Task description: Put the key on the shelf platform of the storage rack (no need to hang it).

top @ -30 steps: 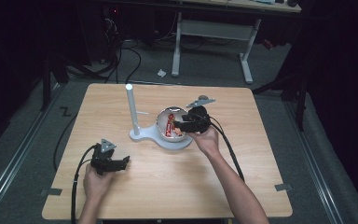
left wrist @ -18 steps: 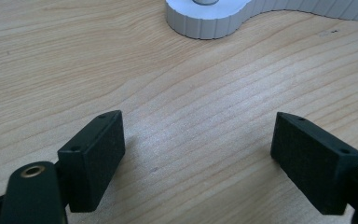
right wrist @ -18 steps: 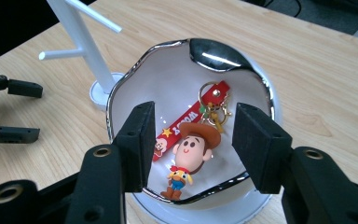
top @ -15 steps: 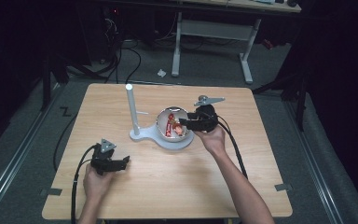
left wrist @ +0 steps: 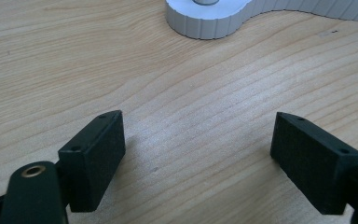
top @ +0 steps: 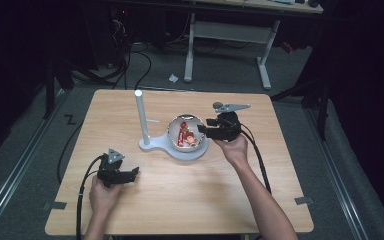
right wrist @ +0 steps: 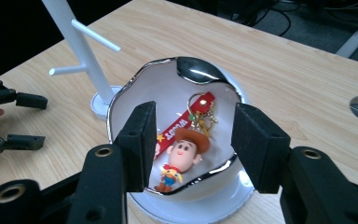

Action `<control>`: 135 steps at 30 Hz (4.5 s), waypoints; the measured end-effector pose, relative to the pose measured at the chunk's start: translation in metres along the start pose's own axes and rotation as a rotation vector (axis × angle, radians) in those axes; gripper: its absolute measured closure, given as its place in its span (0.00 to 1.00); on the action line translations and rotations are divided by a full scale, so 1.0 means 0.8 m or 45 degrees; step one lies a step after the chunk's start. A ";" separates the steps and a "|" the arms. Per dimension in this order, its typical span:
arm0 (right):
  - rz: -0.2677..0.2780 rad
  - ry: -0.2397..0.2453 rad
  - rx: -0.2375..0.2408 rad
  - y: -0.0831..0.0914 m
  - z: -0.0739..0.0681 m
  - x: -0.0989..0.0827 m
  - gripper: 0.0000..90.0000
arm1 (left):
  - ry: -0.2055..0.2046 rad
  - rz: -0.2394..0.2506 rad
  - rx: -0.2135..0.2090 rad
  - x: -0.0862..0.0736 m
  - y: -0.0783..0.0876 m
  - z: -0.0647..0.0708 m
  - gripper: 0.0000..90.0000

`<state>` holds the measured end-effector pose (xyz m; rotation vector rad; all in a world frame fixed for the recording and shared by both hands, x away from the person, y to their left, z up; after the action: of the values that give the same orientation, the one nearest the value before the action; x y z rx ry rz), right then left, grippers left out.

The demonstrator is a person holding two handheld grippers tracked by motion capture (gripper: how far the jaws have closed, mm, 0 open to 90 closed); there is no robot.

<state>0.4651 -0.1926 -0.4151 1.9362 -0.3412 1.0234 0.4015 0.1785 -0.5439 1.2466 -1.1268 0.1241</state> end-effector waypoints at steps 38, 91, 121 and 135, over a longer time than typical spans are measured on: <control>0.121 -0.049 -0.070 0.089 0.029 -0.030 0.58 | -0.001 0.000 0.000 0.000 0.000 0.000 0.20; 0.243 -0.164 -0.136 0.198 0.044 -0.110 0.58 | -0.001 -0.001 0.000 0.000 0.000 0.000 0.20; 0.235 -0.197 -0.160 0.166 0.048 -0.157 0.51 | 0.000 -0.002 0.003 0.000 0.000 0.000 0.20; 0.181 -0.219 -0.164 0.138 0.055 -0.170 0.52 | 0.000 -0.001 0.002 0.000 0.000 0.000 0.20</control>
<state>0.3392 -0.3116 -0.4667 1.9079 -0.6344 0.9034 0.4014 0.1785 -0.5439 1.2486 -1.1267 0.1247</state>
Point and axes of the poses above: each handheld gripper's, and its own axes: y roughly backward along the jaws, x roughly out of its top, z roughly to its right, the point moved 1 cm from there along -y, roughly forward along the jaws, and after that the axes turned 10 degrees about -y, right-handed, at the moved point
